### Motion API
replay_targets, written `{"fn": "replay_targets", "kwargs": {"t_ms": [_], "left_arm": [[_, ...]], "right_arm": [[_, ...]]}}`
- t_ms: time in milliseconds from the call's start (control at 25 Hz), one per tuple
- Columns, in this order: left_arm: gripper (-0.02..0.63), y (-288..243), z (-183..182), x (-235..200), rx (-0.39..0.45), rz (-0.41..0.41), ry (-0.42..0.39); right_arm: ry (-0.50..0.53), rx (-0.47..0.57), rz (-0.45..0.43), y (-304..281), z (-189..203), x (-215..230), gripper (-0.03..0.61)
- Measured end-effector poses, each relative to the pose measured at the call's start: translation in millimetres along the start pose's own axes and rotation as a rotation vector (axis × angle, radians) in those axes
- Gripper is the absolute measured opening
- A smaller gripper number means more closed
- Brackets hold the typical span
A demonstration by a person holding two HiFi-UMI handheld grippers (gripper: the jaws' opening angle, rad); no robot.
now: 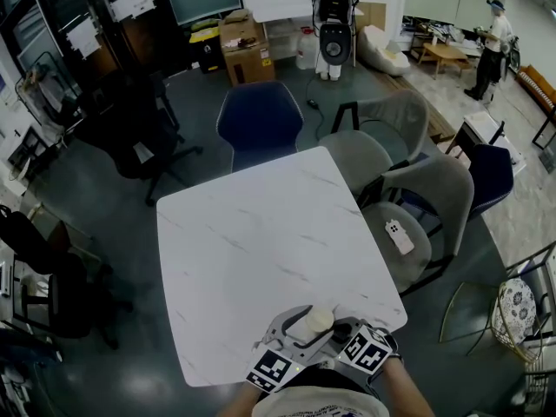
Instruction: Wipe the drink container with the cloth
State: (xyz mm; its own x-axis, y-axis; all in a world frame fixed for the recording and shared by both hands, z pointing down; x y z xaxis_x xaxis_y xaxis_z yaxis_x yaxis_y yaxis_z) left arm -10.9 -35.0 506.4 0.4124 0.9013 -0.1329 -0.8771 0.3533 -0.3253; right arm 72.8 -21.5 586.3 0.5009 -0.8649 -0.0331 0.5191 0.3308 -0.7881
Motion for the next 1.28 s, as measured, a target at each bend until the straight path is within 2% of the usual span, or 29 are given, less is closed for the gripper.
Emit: {"fn": "replay_targets", "kwargs": {"t_ms": [360,960,1280], "left_arm": [[0.281,0.9,0.2,-3.2,-0.012,0.070,-0.016],[0.279,2.7,-1.1,-9.0,-0.075,0.232,-0.095],[0.278,2.5,-4.6,-12.2,-0.104,0.352,-0.157]], "right_arm": [[0.045,0.045,-0.001,27.4,-17.6,3.9,0.046],[0.113,0.108,0.011,63.5,-41.2,17.0,0.046],[0.165,0.101,-0.020,72.3,-47.9,20.6,0.046]]}}
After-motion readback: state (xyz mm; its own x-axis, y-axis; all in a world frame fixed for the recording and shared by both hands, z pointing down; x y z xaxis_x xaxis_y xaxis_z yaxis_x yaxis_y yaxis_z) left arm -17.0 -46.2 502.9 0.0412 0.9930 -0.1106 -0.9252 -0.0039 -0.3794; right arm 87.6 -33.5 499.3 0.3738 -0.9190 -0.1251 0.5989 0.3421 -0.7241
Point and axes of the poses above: the fingertips, and each gripper's own axes: y backward along the fingers, x to its right, z out of its underside, the point moved 6 cm from there along y, backward along the fingers, and after that the axes turned 12 degrees about z, right-handed, at the moved point
